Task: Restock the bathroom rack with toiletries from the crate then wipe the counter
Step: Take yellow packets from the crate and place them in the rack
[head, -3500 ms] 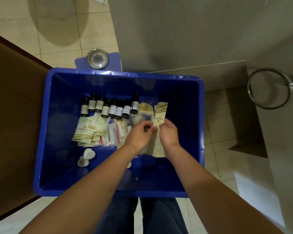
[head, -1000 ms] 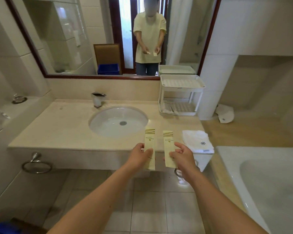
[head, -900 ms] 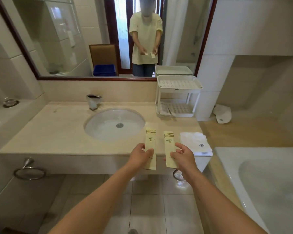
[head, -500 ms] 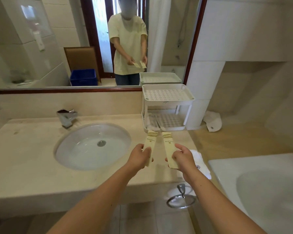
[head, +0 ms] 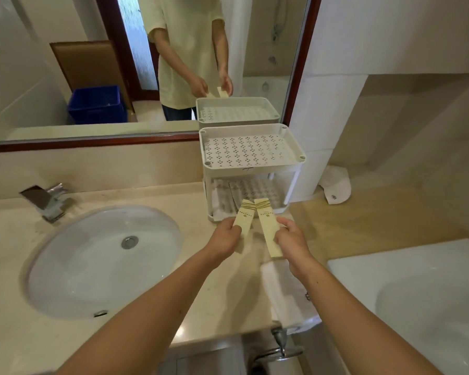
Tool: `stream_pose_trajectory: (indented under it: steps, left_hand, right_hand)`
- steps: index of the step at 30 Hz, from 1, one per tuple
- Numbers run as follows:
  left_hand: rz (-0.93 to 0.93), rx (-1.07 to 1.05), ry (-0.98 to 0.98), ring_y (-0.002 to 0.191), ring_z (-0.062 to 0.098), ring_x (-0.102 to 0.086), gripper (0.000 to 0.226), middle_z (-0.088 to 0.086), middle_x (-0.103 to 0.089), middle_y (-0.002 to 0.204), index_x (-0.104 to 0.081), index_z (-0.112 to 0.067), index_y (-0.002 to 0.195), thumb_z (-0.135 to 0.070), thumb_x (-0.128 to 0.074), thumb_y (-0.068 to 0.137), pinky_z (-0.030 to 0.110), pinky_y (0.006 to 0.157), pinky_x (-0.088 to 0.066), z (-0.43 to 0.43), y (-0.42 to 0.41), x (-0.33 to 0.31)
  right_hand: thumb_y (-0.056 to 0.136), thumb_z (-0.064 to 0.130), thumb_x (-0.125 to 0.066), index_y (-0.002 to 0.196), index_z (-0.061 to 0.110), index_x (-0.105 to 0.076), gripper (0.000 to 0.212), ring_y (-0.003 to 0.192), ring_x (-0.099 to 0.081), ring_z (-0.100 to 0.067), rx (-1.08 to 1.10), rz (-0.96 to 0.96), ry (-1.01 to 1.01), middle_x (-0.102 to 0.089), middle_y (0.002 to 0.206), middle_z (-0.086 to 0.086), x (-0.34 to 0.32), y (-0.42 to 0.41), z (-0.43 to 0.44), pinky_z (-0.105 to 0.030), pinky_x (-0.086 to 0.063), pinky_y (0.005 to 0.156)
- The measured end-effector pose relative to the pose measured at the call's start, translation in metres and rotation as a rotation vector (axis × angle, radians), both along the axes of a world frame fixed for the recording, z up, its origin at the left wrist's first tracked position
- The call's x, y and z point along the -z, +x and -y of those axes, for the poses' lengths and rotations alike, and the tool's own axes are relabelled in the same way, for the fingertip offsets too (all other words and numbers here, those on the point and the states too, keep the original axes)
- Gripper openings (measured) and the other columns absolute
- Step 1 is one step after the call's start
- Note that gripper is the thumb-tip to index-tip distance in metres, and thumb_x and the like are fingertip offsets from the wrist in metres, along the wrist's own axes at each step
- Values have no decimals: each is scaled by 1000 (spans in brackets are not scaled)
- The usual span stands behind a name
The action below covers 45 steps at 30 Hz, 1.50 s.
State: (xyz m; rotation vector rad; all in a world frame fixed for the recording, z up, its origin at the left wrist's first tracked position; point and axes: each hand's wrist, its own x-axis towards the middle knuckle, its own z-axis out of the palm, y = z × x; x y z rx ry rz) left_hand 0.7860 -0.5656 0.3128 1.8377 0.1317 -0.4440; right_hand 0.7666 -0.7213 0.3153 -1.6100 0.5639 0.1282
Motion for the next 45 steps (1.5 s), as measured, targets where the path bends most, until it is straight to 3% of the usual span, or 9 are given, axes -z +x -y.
stream_pose_trajectory:
  steps: [3, 6, 8, 12, 22, 25, 27, 34, 45]
  left_hand:
    - [-20, -36, 36, 80, 14, -55, 45, 7, -57, 120, -37, -17, 141, -9, -35, 97, 19, 54, -42, 19, 34, 10]
    - [-36, -77, 96, 74, 10, -55, 48, 10, -51, 134, -39, -21, 140, -6, -39, 94, 18, 57, -45, 36, 67, 22]
    - [-47, -85, 115, 82, 6, -56, 46, 6, -49, 137, -44, -19, 136, -5, -42, 93, 15, 62, -48, 46, 88, 31]
    - [-90, -51, 131, 110, 17, -56, 49, 5, -49, 140, -45, -17, 140, -5, -52, 92, 17, 75, -47, 62, 128, 55]
    - [-145, -121, 189, 88, 28, -63, 49, 16, -59, 125, -46, -21, 138, -12, -59, 91, 25, 62, -50, 72, 182, 105]
    - [-110, -122, 269, 104, 31, -64, 53, 12, -57, 129, -45, -20, 139, -20, -64, 89, 34, 82, -55, 72, 187, 110]
    - [-72, -36, 408, 100, 22, -66, 58, 6, -56, 133, -42, -19, 142, -26, -65, 88, 32, 89, -53, 74, 187, 111]
    - [-48, 231, 632, 141, 17, -31, 74, 2, -20, 157, -39, -23, 145, -29, -72, 79, 31, 111, -33, 77, 180, 113]
    - [164, 415, 902, 137, 17, -40, 65, -9, -22, 158, -33, -43, 144, -20, -56, 89, 35, 94, -46, 77, 174, 112]
  right_hand:
    - [85, -10, -41, 129, 15, -52, 51, 86, -62, -11, -39, -24, -20, -65, 104, 4, 12, 43, 18, -16, -49, 52]
    - [85, -13, -40, 135, 12, -48, 56, 126, -50, -19, -102, -62, -72, -51, 139, -7, 28, 84, 35, -27, -46, 98]
    - [86, -12, -39, 135, 11, -49, 55, 135, -41, -21, -159, -96, -115, -45, 145, -8, 39, 108, 44, -34, -39, 108]
    - [86, -11, -37, 138, 13, -48, 58, 136, -39, -21, -246, -149, -137, -43, 147, -7, 62, 148, 56, -29, -36, 106]
    - [84, -11, -40, 136, 22, -50, 61, 125, -49, -25, -279, -205, -100, -47, 143, -5, 123, 210, 52, -37, -46, 102]
    - [83, -6, -45, 139, 28, -46, 65, 102, -61, -26, -306, -231, -78, -46, 143, -3, 131, 213, 52, -32, -59, 62]
    - [82, -2, -50, 144, 29, -41, 70, 95, -62, -25, -337, -235, -111, -47, 143, -1, 135, 212, 53, -24, -45, 44]
    - [71, -7, -66, 147, 16, -36, 85, 129, -48, -23, -512, -132, -261, -45, 144, -4, 147, 201, 59, -38, -46, 104]
    - [83, -2, -52, 135, 23, -55, 58, 118, -58, -24, -494, -83, -341, -58, 135, -1, 152, 209, 60, -45, -51, 97]
